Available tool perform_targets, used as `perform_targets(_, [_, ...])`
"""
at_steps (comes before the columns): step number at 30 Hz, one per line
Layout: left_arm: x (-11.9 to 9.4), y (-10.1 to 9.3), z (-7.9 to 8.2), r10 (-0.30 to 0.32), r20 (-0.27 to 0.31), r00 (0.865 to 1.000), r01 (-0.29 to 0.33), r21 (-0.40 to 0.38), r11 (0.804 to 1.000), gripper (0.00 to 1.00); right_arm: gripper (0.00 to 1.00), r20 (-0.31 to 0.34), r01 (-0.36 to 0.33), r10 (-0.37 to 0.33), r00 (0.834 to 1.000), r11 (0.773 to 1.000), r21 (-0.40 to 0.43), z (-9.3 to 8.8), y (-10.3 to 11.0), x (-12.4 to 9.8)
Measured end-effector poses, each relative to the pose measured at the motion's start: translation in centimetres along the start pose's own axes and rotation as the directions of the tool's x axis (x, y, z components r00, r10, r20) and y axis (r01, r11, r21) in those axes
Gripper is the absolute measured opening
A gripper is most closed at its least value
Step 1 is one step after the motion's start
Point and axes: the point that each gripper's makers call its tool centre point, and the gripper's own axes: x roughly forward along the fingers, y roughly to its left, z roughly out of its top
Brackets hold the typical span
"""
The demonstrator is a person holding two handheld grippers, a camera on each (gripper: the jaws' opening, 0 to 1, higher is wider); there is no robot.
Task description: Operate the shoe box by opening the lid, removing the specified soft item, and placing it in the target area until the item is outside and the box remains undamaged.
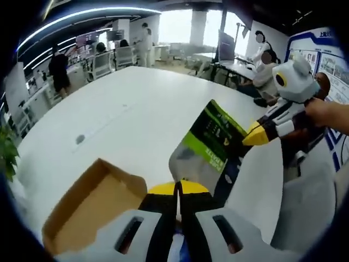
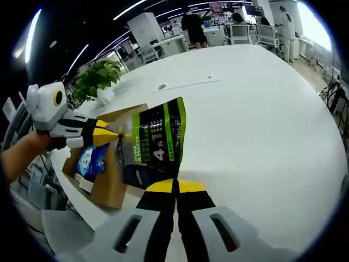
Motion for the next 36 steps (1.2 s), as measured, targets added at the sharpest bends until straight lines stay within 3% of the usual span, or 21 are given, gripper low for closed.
perform_targets(5, [1.1,0.2,-0.5,0.018,-0.050,0.999,-0.012,0.116,0.993,0.00,0.00,-0.010,0.006,-0.006,1.000,1.000,0.003,-0.3,-0.5,0.7])
perform_targets(13, [2.6,0.5,-0.7,0.043,-0.110,0.993,-0.012,0.269,0.963,0.00,0.00,-0.016,0.014,-0.013,1.000,1.000,0.021,-0.6,-1.3,1.7])
perform_targets(20, [4.0,0.4,-1.6,0.070,-0.183,0.981,0.017,0.434,0.901,0.00,0.00,-0.010,0.020,-0.020,1.000,0.999,0.034,-0.7,-1.8,2.2])
perform_targets(25, [4.7,0.4,-1.8,0.078,-0.206,0.975,0.034,0.494,0.869,0.00,0.00,-0.015,0.021,-0.021,1.000,0.999,0.033,-0.9,-2.2,2.7])
perform_targets(34, [6.0,0.5,-2.2,0.104,-0.248,0.963,0.082,0.642,0.762,0.00,0.00,-0.019,0.033,-0.032,0.999,0.999,0.040,-1.2,-3.2,3.7])
perform_targets(36, [6.2,0.5,-2.3,0.107,-0.252,0.962,0.089,0.657,0.748,0.00,0.00,-0.020,0.032,-0.031,0.999,0.999,0.041,-1.3,-3.4,3.9])
